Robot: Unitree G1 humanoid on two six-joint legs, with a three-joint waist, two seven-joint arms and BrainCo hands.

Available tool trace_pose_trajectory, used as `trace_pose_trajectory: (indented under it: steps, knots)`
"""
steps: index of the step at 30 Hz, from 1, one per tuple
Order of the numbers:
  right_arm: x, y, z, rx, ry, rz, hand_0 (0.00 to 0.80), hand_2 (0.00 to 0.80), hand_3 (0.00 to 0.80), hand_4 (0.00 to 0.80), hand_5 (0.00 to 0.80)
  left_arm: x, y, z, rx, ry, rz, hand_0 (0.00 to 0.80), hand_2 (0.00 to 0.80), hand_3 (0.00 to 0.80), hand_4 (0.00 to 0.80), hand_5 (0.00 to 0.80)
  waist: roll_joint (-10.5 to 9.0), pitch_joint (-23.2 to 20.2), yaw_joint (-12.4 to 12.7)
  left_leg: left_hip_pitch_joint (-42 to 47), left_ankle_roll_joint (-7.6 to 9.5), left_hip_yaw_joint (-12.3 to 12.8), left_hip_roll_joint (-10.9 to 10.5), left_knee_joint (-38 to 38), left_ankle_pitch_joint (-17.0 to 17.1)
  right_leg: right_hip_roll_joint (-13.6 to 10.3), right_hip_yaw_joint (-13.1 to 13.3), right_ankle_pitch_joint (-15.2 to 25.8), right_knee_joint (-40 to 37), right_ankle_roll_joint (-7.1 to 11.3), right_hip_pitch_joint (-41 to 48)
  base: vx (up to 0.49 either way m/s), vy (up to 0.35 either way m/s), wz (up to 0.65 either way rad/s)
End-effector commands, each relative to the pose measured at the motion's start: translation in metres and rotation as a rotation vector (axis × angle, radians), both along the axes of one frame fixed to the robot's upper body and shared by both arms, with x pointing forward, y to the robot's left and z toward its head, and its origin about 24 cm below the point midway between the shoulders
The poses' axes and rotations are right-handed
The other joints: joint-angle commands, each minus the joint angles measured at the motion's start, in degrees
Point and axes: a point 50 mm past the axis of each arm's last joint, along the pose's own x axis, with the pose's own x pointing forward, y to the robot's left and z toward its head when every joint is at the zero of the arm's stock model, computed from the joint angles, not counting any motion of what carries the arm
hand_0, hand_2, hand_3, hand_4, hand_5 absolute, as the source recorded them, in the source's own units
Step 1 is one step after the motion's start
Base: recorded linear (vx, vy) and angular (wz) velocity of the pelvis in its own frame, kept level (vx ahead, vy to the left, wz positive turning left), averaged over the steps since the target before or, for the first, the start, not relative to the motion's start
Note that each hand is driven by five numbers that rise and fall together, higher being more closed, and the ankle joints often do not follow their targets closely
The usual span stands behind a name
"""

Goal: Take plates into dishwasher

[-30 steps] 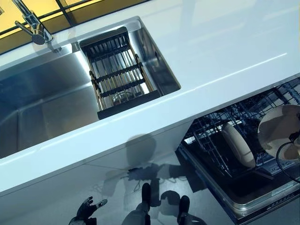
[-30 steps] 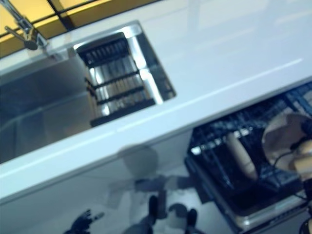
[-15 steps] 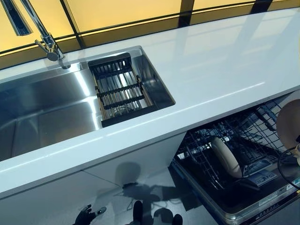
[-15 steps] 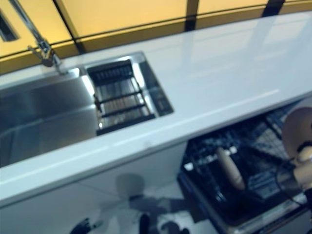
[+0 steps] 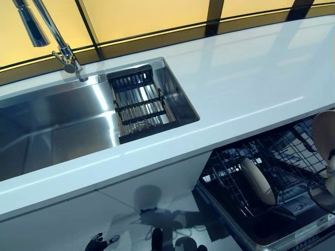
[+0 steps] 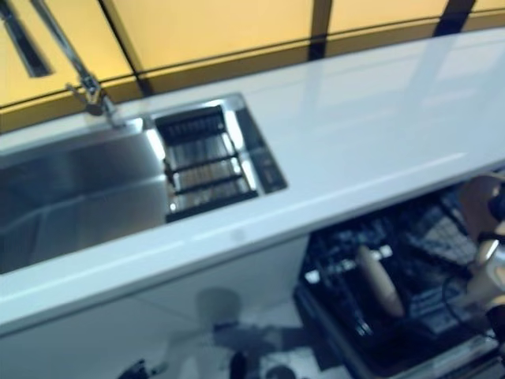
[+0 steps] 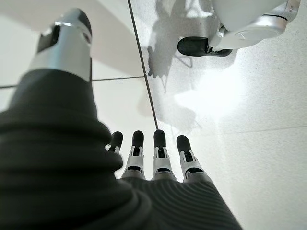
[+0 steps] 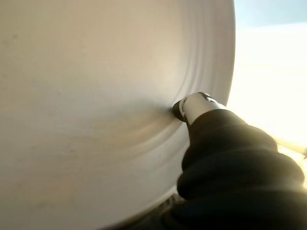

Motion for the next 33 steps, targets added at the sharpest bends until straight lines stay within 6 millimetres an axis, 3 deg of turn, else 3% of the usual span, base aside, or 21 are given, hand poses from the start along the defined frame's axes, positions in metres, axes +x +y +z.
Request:
trace_pose_trajectory:
  steps: [1,17,33]
  knots:
    - [0.009,0.007,0.053,-0.201,-0.037,-0.009,0.8,0.8,0.8,0.8,0.8,0.004,0.019,0.007,0.067,-0.016,0.018,0.0,0.0,0.0,0.0,0.0,-3.26,0.3,2.5,-0.2,1.24,-2.1,-2.4,2.1,-5.8,0.1,-0.9,4.9,-3.7,3.26,0.3,-0.068,-0.02,0.04]
    - [0.044,0.028,0.055,-0.316,0.222,-0.03,0.8,0.8,0.8,0.8,0.8,0.029,0.016,0.017,0.038,-0.106,0.061,0.0,0.0,0.0,0.0,0.0,-0.59,4.3,3.3,-5.3,1.45,-2.8,-3.4,2.2,-4.2,-0.2,-1.2,5.4,-2.5,3.02,-5.2,-0.074,-0.002,0.02]
    - [0.058,0.021,0.033,-0.107,0.337,-0.074,0.8,0.8,0.8,0.8,0.8,0.041,0.009,0.022,-0.006,-0.167,0.107,0.0,0.0,0.0,0.0,0.0,1.92,6.5,3.4,-7.9,1.69,-2.2,-4.1,1.9,-3.3,-0.6,-0.5,5.9,-1.0,3.06,-9.3,-0.038,0.018,0.0]
